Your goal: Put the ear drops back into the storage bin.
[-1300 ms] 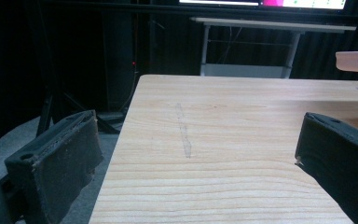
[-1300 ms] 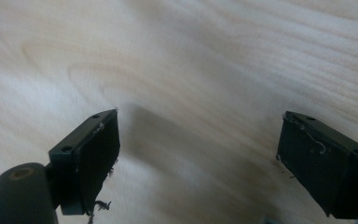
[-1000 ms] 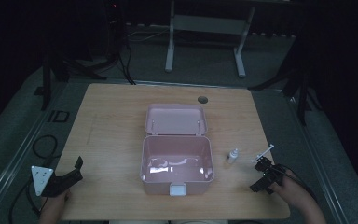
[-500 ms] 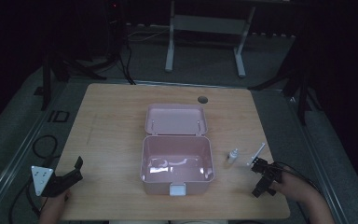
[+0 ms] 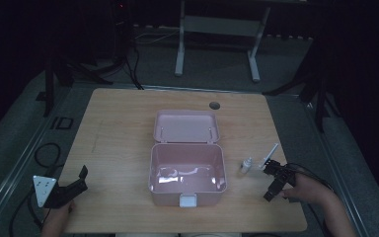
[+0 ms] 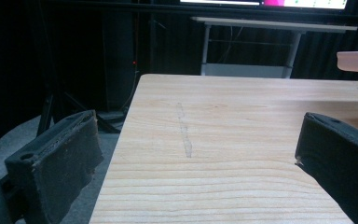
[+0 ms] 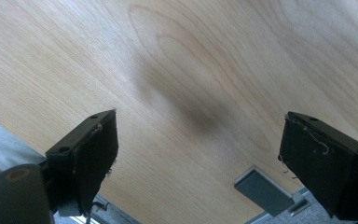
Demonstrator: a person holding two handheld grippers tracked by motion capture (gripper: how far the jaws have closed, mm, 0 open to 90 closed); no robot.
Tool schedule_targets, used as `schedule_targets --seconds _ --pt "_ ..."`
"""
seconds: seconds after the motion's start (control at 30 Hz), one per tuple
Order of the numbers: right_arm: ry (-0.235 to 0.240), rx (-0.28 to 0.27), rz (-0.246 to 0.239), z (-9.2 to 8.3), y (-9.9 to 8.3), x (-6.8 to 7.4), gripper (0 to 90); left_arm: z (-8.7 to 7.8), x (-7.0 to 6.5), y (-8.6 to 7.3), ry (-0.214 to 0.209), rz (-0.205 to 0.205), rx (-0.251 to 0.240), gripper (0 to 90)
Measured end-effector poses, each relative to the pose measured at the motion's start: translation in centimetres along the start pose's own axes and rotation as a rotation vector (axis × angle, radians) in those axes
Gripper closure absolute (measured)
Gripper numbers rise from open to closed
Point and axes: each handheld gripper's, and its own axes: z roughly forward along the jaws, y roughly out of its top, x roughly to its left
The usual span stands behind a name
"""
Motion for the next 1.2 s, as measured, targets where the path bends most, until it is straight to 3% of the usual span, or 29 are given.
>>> schedule_targets --seconds 0.2,0.53,0.7,1.2 --pt "0.007 0.019 -0.026 -0.4 1.3 0.0 11.3 0.0 0.0 0.0 -0.001 0.000 0.002 0.4" --pt "0.000 -0.032 -0.040 -2.0 4.2 -0.3 13.0 0.0 0.0 0.0 -0.001 0.000 0.002 0.4" --pt "0.017 -0.056 -0.021 -2.5 5.9 -0.7 14.2 0.0 0.0 0.0 -0.004 0.000 0.002 0.4" --pt "0.044 -0.036 0.015 -1.3 9.3 -1.7 29.3 0.0 0.1 0.0 -0.008 -0.002 0.002 0.4"
